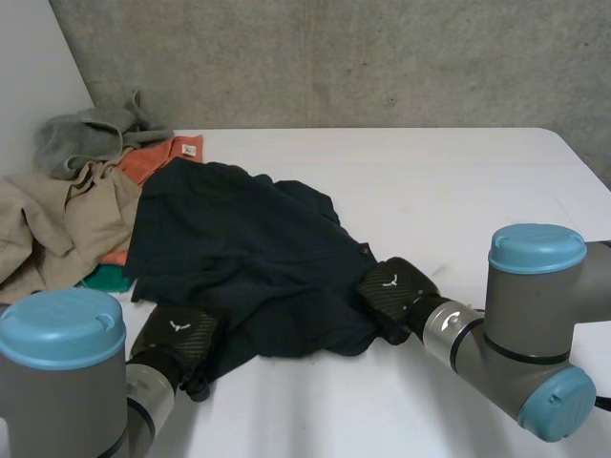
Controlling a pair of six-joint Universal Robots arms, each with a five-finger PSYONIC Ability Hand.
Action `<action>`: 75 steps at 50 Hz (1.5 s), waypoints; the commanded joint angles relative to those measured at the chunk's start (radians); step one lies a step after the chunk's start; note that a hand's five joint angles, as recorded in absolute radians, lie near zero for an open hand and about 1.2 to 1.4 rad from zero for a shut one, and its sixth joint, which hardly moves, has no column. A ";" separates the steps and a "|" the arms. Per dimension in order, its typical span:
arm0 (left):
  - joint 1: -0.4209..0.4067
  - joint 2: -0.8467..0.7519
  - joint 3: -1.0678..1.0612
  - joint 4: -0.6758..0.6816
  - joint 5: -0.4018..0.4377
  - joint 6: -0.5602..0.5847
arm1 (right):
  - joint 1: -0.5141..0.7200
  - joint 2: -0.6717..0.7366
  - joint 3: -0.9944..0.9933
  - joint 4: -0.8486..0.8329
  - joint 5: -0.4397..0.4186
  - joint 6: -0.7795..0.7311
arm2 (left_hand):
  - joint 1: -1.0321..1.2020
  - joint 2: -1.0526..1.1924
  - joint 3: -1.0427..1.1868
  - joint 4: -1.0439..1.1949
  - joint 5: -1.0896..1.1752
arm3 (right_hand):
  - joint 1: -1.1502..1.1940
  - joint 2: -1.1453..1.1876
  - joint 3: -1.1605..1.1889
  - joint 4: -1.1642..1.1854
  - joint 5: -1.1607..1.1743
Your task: Fold the laundry.
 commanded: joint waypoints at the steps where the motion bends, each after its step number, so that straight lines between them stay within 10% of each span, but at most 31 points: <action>1: 0.001 -0.008 0.005 0.042 -0.003 0.009 | -0.009 -0.017 0.002 -0.027 0.010 0.013 | 0.057 0.068 0.063 0.073 0.076 | 0.516 0.253 0.258 0.260 0.296; 32: -0.008 -0.031 -0.008 0.069 -0.006 0.081 | -0.011 -0.045 -0.020 -0.027 0.154 0.023 | 0.201 0.212 0.206 0.216 0.220 | 0.516 0.253 0.258 0.260 0.296; 40: -0.006 -0.042 -0.004 0.070 -0.006 0.082 | -0.014 -0.047 -0.020 -0.025 0.163 0.023 | 0.826 0.837 0.831 0.841 0.844 | 0.516 0.253 0.258 0.260 0.296; 57: -0.006 0.088 -0.007 -0.016 0.023 0.153 | -0.011 -0.208 -0.036 0.192 0.183 -0.016 | 0.826 0.837 0.831 0.841 0.845 | 0.516 0.253 0.258 0.260 0.296; 75: -0.049 0.030 -0.058 0.032 0.033 0.150 | -0.013 -0.123 -0.030 0.145 0.196 -0.010 | 0.143 0.154 0.148 0.158 0.161 | 0.516 0.253 0.258 0.260 0.296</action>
